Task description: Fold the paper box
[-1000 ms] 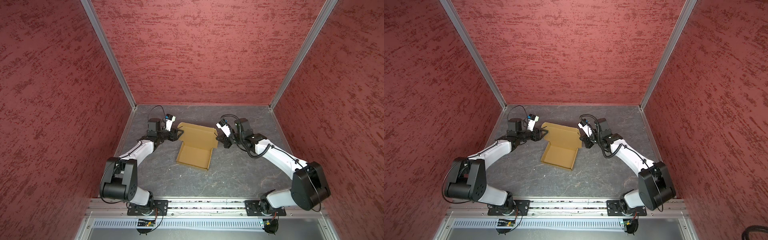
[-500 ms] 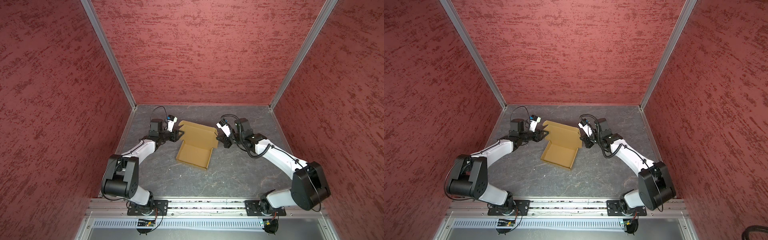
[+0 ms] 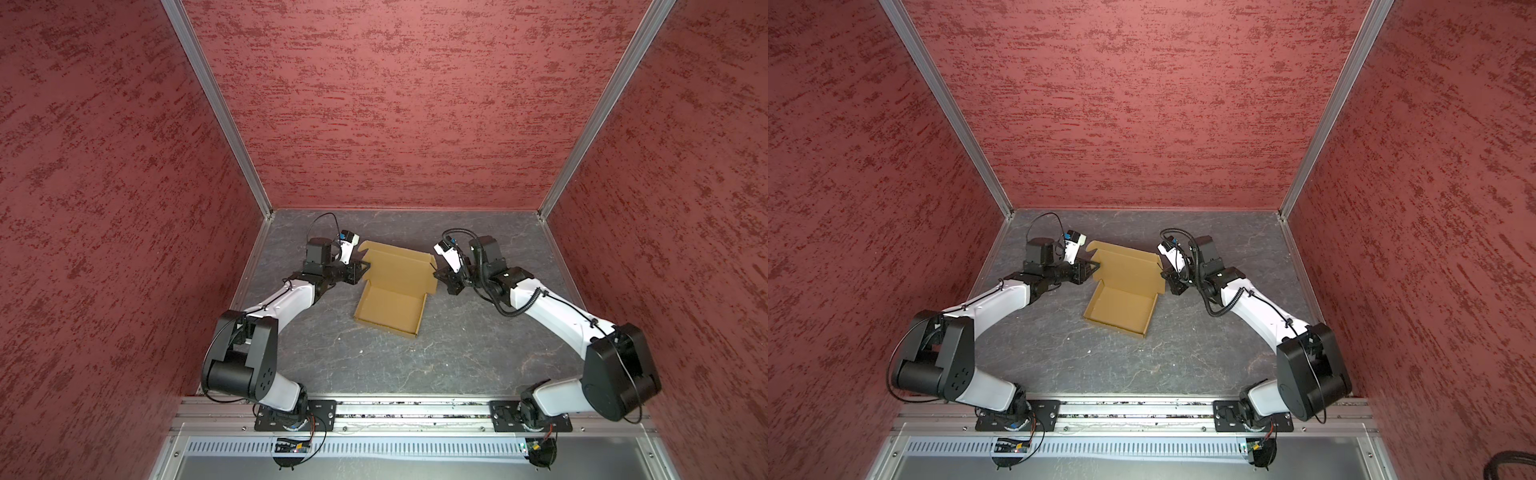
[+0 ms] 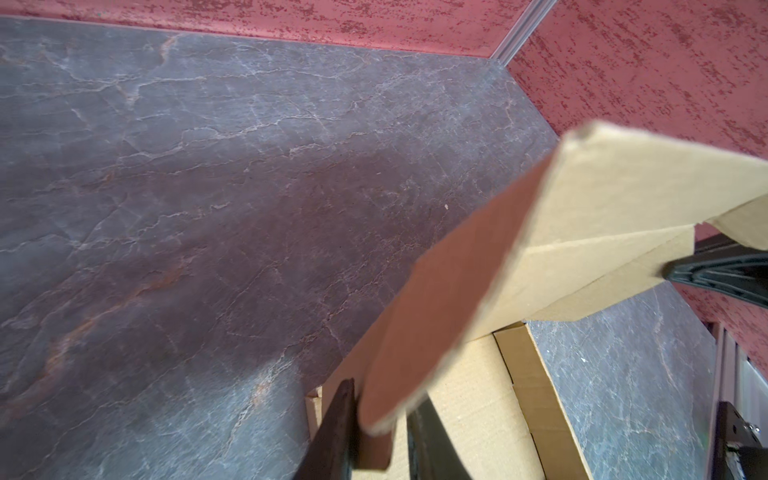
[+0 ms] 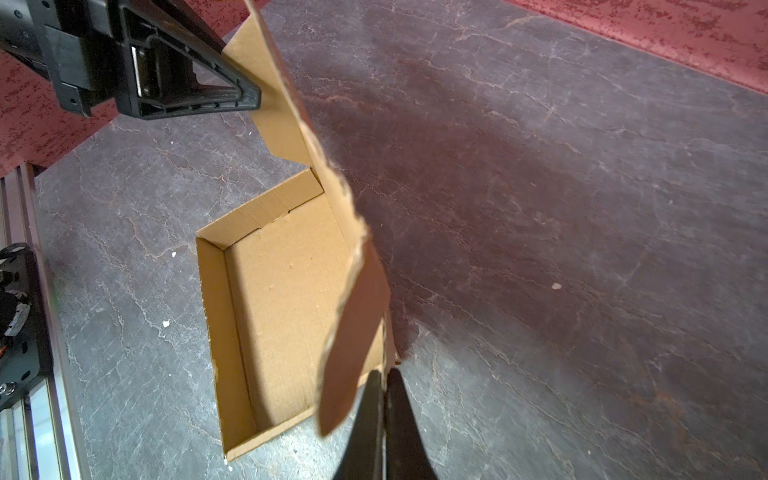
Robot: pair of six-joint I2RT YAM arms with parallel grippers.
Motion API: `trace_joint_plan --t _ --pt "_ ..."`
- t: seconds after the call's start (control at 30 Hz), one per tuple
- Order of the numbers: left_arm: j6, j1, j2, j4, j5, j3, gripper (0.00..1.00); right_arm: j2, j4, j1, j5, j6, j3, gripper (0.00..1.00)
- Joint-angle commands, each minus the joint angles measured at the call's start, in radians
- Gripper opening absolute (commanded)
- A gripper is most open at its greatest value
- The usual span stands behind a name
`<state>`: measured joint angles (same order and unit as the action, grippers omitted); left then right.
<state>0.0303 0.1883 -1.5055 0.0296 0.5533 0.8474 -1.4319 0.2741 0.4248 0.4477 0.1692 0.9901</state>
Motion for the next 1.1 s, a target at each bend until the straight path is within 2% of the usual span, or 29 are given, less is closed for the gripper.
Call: trace_joint_plan --t 0.0,0.1,0.23,0.37,0.67,0.93,1.07 --pt "0.007 0.014 -0.022 0.019 -0.03 0.036 0.19 0.028 -0.035 0.007 0.014 0.004 0.0 0.02" --pt "0.018 0.023 -0.024 0.03 -0.052 0.037 0.12 0.027 -0.037 0.009 0.013 0.003 -0.003 0.02" --pt "0.036 0.042 -0.016 0.044 -0.09 0.028 0.08 0.021 -0.039 0.009 -0.002 -0.008 0.002 0.02" --pt "0.077 0.066 0.005 0.076 -0.152 0.001 0.05 0.01 -0.04 0.009 -0.067 -0.042 0.021 0.05" --pt "0.171 0.14 0.065 0.152 -0.313 -0.072 0.03 -0.016 -0.047 0.026 -0.247 -0.165 0.063 0.04" --pt "0.214 0.197 0.074 0.187 -0.438 -0.082 0.02 -0.055 -0.1 0.058 -0.356 -0.321 0.072 0.04" --pt "0.23 0.227 0.065 0.192 -0.503 -0.071 0.02 -0.049 -0.136 0.085 -0.405 -0.358 0.052 0.04"
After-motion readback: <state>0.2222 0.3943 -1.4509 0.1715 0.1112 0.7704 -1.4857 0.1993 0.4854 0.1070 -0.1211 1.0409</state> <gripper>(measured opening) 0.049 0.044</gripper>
